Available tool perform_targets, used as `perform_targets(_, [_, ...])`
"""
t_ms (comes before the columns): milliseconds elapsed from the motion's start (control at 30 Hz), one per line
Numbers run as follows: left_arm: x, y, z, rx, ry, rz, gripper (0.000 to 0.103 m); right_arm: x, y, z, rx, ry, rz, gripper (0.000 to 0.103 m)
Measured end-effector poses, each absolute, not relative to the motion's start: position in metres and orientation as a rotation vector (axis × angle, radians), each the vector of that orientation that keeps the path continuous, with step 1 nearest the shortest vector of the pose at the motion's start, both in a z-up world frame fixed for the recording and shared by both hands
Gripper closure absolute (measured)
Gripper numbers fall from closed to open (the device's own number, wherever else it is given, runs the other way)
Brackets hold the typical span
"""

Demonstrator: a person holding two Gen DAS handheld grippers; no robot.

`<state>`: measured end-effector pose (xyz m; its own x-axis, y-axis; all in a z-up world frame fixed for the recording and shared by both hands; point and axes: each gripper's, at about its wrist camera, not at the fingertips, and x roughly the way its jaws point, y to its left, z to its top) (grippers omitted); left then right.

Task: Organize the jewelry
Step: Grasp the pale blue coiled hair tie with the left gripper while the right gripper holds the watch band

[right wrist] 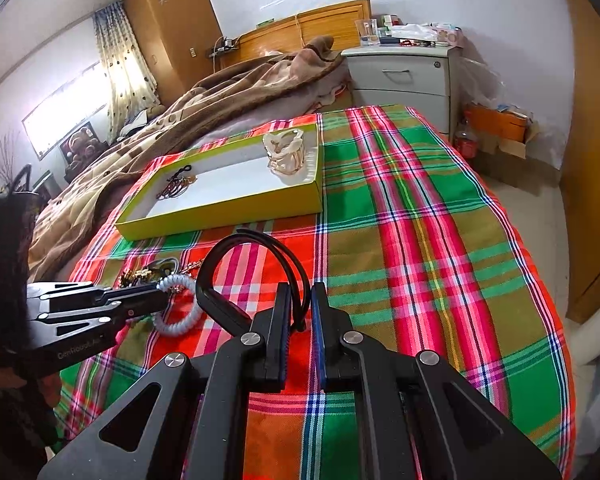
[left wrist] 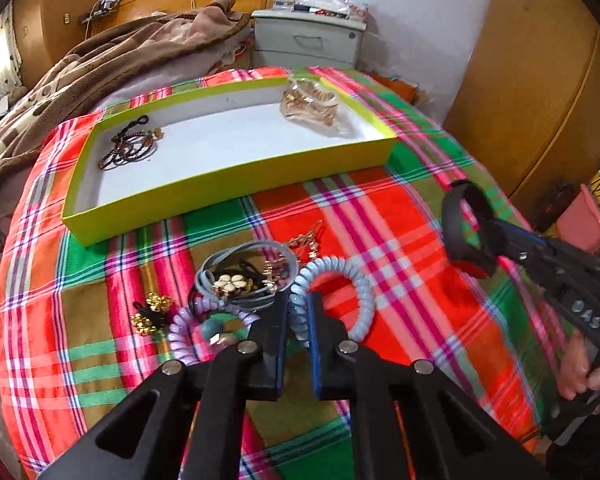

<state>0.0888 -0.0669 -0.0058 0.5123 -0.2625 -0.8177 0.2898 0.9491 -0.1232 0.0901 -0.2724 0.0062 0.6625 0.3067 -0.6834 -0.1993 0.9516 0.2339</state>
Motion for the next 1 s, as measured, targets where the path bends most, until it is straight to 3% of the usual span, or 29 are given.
perform_targets(1000, [0.095, -0.008, 0.044, -0.127, 0.857, -0.305, 0.093, 0.107, -0.247, 0.034, 0.113, 0.754, 0.299, 0.093])
